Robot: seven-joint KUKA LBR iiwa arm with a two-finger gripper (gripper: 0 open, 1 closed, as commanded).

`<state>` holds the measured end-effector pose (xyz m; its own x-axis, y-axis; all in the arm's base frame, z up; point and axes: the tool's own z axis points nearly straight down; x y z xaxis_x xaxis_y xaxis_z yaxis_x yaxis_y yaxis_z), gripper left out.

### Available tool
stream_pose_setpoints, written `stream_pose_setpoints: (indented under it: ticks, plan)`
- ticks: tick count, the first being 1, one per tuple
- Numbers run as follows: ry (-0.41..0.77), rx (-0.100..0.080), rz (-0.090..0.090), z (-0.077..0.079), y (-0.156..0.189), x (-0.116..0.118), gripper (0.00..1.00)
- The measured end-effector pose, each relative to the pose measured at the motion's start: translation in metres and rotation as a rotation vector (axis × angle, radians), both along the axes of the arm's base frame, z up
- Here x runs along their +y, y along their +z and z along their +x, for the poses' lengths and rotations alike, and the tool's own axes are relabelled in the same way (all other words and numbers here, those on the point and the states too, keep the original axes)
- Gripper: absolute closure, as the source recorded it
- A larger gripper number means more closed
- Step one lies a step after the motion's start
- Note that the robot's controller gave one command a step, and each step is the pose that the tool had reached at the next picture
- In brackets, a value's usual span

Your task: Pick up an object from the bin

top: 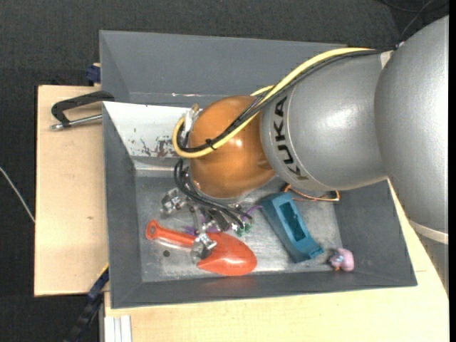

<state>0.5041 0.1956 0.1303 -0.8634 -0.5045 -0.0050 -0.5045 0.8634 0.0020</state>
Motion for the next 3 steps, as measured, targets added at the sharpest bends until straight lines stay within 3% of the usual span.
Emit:
stream_pose_setpoints:
  ticks: [1, 2, 3]
  plan:
    - [0.208, -0.002, -0.002, -0.003, -0.042, -0.027, 0.0]
    - [0.222, -0.006, 0.003, 0.001, -0.049, -0.05, 0.0]
    - [0.06, 0.003, -0.003, -0.01, -0.03, -0.063, 1.0]
